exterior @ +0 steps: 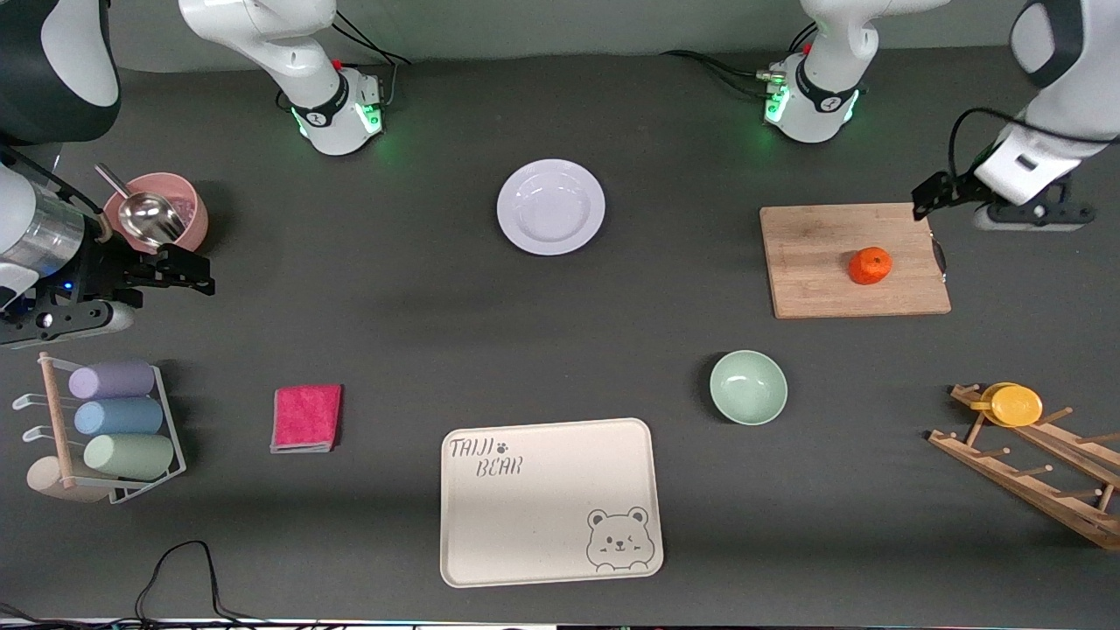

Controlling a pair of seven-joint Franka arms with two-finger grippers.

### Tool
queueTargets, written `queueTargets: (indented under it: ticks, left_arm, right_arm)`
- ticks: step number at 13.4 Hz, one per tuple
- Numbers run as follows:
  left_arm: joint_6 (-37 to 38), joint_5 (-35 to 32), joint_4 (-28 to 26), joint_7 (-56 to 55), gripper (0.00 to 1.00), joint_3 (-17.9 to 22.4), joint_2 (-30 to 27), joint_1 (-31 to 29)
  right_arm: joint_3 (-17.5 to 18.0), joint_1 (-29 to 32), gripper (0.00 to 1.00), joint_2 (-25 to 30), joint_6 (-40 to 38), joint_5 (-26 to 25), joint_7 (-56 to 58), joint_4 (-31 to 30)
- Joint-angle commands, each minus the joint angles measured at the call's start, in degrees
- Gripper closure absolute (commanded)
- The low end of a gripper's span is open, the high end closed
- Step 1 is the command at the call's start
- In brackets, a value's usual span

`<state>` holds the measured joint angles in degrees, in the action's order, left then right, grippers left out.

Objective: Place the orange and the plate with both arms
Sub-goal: 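Lower the left gripper over the orange on the cutting board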

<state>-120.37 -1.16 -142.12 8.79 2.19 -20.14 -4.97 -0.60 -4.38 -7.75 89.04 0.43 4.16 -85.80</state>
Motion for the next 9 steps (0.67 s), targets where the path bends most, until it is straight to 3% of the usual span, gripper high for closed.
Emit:
queueTargets:
  ticks: [1,9]
  left_arm:
    - [-9.14,-0.51,-4.65,3.25,0.0,0.01,3.78,-1.71]
    - [-30.68,-0.51,-12.65,3.17,0.0,0.01,15.11,-1.71]
  right_arm:
    - [-0.1,-0.27,0.0,0.19,-0.71,-0.16,-0.29,0.19]
    - [-0.1,-0.19,0.0,0.1,-1.06,-0.08,-0.2,0.11]
